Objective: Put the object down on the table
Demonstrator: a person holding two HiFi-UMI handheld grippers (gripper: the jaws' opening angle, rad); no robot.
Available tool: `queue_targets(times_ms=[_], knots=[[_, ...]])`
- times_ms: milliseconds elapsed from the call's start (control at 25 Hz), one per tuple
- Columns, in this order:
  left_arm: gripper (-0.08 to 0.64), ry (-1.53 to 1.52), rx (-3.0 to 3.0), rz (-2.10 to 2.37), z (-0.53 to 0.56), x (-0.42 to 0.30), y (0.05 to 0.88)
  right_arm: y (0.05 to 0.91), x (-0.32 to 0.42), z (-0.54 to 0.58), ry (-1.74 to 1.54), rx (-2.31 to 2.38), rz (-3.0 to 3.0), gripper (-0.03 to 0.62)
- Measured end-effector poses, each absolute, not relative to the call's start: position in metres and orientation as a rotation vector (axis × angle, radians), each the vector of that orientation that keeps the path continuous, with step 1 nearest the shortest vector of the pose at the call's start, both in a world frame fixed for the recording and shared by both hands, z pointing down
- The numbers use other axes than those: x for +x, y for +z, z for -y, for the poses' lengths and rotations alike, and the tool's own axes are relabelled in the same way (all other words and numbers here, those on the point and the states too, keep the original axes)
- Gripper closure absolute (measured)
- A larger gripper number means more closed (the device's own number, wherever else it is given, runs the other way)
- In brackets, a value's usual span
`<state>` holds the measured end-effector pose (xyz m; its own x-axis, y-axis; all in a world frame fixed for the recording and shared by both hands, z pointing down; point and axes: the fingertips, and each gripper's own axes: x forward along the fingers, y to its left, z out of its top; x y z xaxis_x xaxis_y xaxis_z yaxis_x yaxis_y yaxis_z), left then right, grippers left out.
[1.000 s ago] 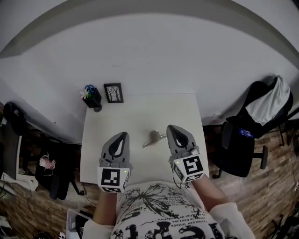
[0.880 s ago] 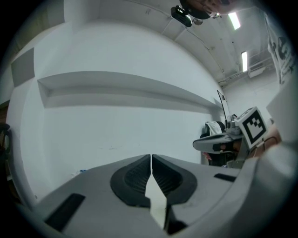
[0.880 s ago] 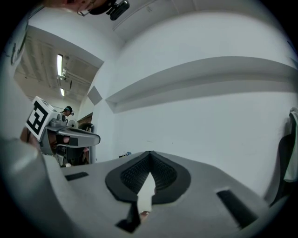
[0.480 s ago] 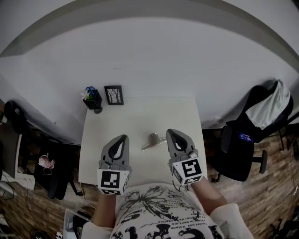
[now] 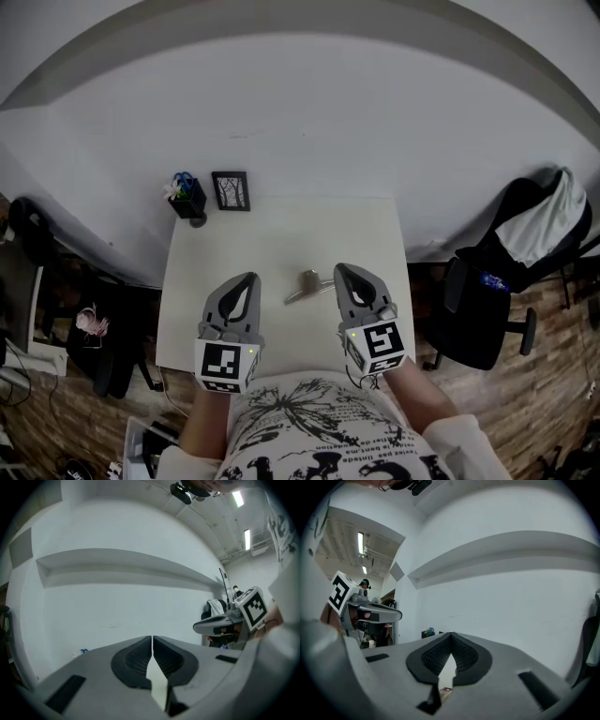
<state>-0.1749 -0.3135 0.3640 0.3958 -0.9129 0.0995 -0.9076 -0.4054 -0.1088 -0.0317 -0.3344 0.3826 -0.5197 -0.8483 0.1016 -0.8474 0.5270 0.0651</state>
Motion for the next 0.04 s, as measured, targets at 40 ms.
queue_targets(times_ms=[40], knots=[[0.548,-0.228,-2.598,-1.693,0.3142,-0.1755,0.3650,0.3832,-0.0323,0.3354,-0.009,1.468,2.635,0.601]])
